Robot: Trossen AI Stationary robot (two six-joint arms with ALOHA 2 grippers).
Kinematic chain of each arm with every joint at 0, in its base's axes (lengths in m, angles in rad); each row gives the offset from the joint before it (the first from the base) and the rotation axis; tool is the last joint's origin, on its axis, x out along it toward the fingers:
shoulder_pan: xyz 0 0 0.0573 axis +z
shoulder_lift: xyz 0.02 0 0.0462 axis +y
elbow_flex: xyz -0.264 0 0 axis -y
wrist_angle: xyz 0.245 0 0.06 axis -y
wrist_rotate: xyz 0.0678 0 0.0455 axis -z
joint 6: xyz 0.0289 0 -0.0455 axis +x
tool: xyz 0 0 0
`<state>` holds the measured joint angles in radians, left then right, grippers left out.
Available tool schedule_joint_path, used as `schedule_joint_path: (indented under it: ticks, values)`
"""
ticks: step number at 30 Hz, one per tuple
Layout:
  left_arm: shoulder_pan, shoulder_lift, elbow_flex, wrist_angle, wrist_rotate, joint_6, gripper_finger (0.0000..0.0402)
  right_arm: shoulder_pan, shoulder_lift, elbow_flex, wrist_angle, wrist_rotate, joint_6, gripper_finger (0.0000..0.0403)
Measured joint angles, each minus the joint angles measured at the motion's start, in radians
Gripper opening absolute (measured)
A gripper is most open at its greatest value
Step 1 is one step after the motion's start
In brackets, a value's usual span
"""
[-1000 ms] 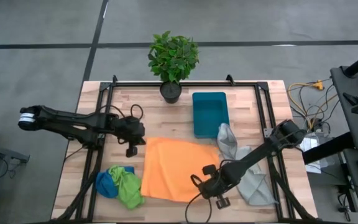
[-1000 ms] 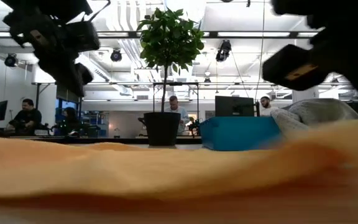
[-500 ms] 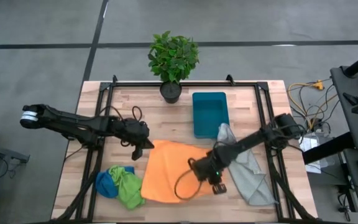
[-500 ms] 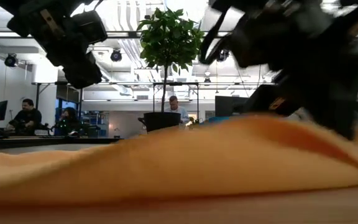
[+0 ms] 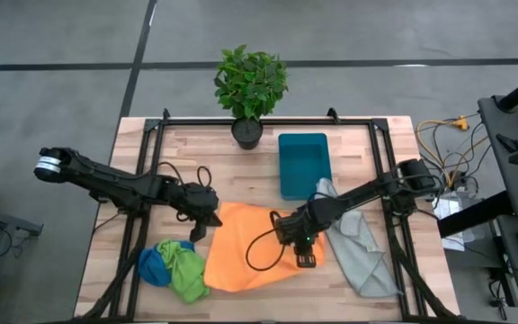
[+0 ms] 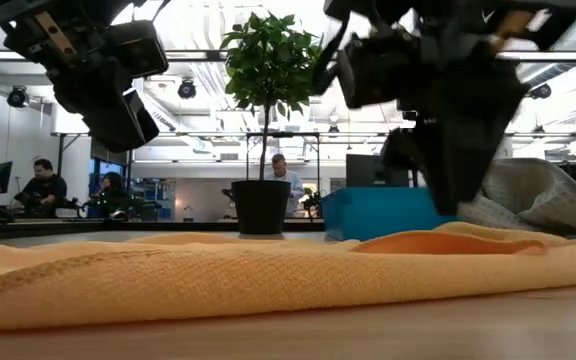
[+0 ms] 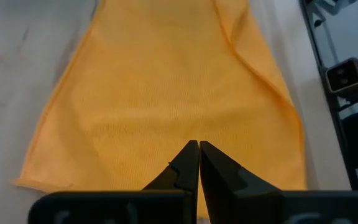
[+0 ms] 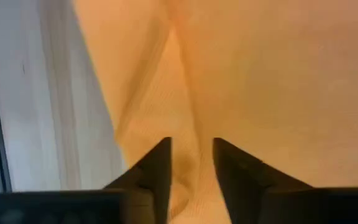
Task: Fold microfiber towels
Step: Fold the orange microfiber towel
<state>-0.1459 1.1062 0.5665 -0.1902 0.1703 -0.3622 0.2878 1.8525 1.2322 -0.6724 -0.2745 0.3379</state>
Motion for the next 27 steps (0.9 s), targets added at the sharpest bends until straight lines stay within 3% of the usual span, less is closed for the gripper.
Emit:
schedule_joint_path:
  ticks: [5,13,17,27]
  values:
    - [-0.023,0.039,0.001,0.029,0.001,-0.002,0.0,0.072,-0.047,0.0,0.068,0.085,0.141,0.0181]
    - [-0.066,0.097,0.002,0.111,0.002,-0.002,0.0,0.343,-0.041,0.009,0.102,0.514,0.359,0.0191]
    - [-0.075,0.123,0.005,0.137,0.003,-0.001,0.0,0.413,-0.023,0.009,0.1,0.685,0.438,0.0183]
    - [-0.079,0.141,0.007,0.178,0.004,-0.001,0.0,0.403,0.046,0.021,0.101,0.667,0.481,0.0146]
